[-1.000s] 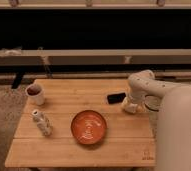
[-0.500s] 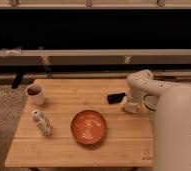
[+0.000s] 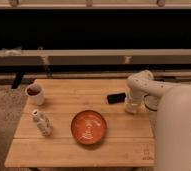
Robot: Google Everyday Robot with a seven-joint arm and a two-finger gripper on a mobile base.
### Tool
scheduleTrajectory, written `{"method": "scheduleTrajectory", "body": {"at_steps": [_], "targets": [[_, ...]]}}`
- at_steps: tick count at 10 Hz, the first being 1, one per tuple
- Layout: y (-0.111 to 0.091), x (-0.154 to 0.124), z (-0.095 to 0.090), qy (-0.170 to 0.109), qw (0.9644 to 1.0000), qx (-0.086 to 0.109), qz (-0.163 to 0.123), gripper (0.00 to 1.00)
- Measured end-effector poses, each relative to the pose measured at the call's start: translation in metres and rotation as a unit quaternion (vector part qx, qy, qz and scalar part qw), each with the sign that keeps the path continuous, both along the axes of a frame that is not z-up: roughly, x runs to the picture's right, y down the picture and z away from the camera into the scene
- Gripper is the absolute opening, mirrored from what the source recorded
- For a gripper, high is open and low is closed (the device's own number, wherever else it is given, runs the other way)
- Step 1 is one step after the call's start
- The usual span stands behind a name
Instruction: Wipe the white sponge on the table
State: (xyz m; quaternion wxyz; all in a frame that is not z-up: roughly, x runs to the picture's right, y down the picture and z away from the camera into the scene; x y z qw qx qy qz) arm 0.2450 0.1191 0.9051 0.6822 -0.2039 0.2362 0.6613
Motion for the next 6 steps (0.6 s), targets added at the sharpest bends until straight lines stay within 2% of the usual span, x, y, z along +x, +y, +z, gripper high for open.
{"method": "scheduleTrajectory", "body": {"at_steps": [1,3,4,6], "targets": [[0.001,0.001,-0.003,0.002,1.0000,-0.001,-0.003,0.25],[0.010,0.013,-0.013,0.010,0.9998,-0.011,-0.014,0.05],[0.019,0.022,-0.021,0.013,0.9995,-0.020,-0.021,0.00],[0.043,0.043,-0.042,0.018,0.9985,-0.043,-0.030,0.00]]}}
